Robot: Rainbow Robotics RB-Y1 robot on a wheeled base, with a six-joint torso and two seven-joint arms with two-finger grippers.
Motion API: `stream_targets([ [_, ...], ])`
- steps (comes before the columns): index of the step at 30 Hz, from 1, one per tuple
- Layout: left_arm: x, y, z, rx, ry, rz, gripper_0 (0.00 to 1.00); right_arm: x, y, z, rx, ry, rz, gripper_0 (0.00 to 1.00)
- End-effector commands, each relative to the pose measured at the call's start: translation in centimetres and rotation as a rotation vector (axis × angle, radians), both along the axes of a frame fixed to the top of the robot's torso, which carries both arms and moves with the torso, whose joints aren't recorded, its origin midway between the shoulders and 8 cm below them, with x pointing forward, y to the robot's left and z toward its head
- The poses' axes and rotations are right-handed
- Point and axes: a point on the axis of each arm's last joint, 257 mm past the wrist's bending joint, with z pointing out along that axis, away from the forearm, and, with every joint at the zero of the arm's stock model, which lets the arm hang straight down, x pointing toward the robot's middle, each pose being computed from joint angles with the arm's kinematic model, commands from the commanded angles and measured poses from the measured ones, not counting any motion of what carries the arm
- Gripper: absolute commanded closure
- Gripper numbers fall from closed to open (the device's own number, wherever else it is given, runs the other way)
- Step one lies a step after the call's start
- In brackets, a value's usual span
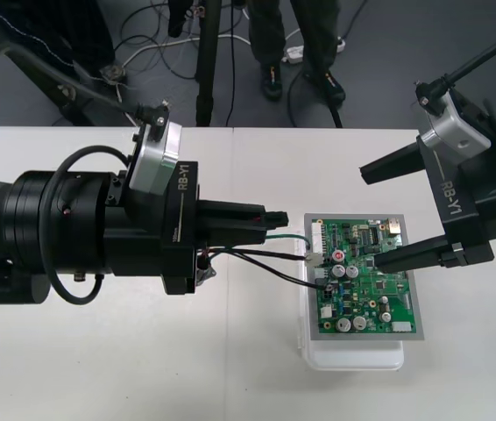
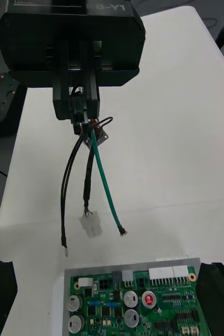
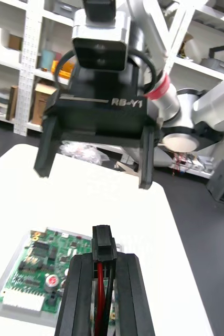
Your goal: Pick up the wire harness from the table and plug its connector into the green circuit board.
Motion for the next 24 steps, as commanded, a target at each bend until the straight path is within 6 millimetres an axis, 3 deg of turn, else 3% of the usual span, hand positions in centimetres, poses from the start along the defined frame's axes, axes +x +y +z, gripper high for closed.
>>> stream_targets([
  [1,0.3,-0.2,-1.5,-0.056,-0.043,-0.018,1.0,0.9,-2.5,-0.7,-0.059,0.01,-0.082,0.0],
  [13,1.6,1.3,-5.9,-0.058,-0.08,-0.064,1.0,-0.1,-5.5,-2.4,-0.133,-0.007,-0.131,0.0],
  [24,2.5,2.8,-10.3,-0.032,-0.166,-0.091,1.0,-1.2,-4.9,-3.7,-0.235,-0.113,-0.106,0.0],
])
